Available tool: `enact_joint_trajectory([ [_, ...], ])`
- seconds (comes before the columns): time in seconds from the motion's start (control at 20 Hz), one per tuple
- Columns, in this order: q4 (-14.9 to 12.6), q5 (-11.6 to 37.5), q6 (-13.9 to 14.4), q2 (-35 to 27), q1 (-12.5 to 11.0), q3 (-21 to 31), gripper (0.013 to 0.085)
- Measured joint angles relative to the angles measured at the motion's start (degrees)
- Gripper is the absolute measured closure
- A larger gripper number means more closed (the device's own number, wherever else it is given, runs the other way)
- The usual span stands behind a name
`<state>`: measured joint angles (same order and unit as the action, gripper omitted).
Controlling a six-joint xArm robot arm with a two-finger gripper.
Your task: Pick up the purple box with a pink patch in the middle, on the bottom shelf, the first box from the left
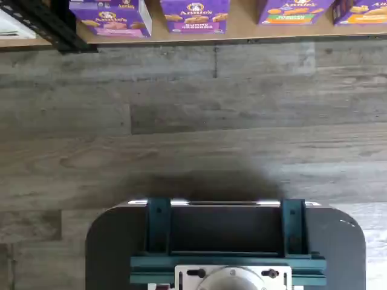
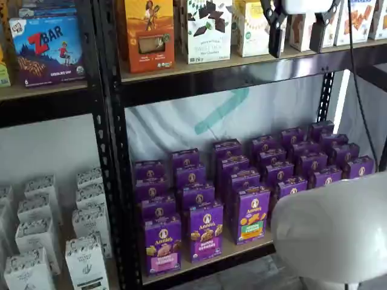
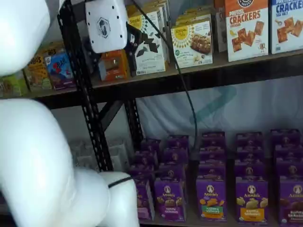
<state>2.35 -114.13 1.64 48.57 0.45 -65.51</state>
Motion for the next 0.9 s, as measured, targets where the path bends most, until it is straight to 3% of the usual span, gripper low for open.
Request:
enact_joint_trajectory([
  [0.1, 1.94, -0.01, -0.88, 0.04, -1.80, 0.05, 0.0130],
  [0.25, 2.76, -0.01, -1.22, 0.06, -2.37, 0.13, 0.0130],
  [0.9, 2.35, 2.08, 0.40, 0.45, -0.42, 2.50, 0.0130],
])
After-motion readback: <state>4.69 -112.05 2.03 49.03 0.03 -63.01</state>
